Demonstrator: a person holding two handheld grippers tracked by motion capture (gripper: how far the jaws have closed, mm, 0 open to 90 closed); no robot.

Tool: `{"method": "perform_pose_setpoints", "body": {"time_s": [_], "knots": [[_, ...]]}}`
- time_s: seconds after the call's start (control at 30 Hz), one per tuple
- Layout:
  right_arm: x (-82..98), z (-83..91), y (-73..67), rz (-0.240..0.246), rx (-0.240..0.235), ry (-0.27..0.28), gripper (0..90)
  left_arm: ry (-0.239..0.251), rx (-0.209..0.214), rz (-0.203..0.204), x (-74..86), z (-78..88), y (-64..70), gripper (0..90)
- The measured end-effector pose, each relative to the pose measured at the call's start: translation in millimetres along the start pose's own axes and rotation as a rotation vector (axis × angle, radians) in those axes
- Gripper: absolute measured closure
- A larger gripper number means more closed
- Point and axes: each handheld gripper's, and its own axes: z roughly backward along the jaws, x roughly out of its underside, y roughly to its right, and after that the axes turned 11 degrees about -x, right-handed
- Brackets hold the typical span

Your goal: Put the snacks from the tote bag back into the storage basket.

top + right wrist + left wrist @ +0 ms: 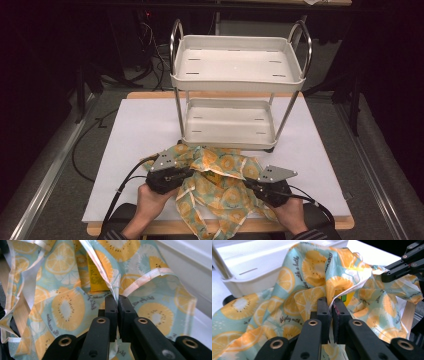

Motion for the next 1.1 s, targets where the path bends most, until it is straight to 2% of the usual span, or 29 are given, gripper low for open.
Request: {"method": "perform_pose_setpoints", "body": {"time_s": [0.17, 0.23, 0.33, 0.43, 0.57, 0.77, 1.1], "knots": [[-3.5, 4.2, 4.7, -0.007, 0.009, 0.031, 88.8, -0.003, -0.019, -0.004, 0.4, -0.6, -1.6, 86.4], [-6.5, 6.8, 6.9, -0.005, 0.015, 0.042, 88.8, 0.004, -0.061, -0.027, 0.7, -0.2, -2.1, 85.5], [-10.7, 9.1, 9.2, -0.003, 0.015, 0.067, 88.8, -0.003, -0.096, -0.051, 1.5, -1.2, -3.2, 84.3], [-14.5, 9.3, 10.8, 0.012, 0.029, 0.069, 88.9, 0.004, -0.102, -0.052, 0.6, -1.8, -4.6, 84.4], [-17.6, 8.5, 14.4, 0.008, 0.036, 0.076, 88.9, 0.017, -0.108, -0.048, 0.0, -1.0, -6.5, 84.4], [-23.3, 6.2, 18.6, -0.007, 0.041, 0.091, 88.8, 0.036, -0.113, -0.028, -2.2, -3.3, -12.8, 84.5], [-28.0, -1.0, 26.8, -0.029, 0.064, 0.073, 88.5, 0.046, -0.118, -0.007, -6.0, -9.5, -19.9, 85.5]]}}
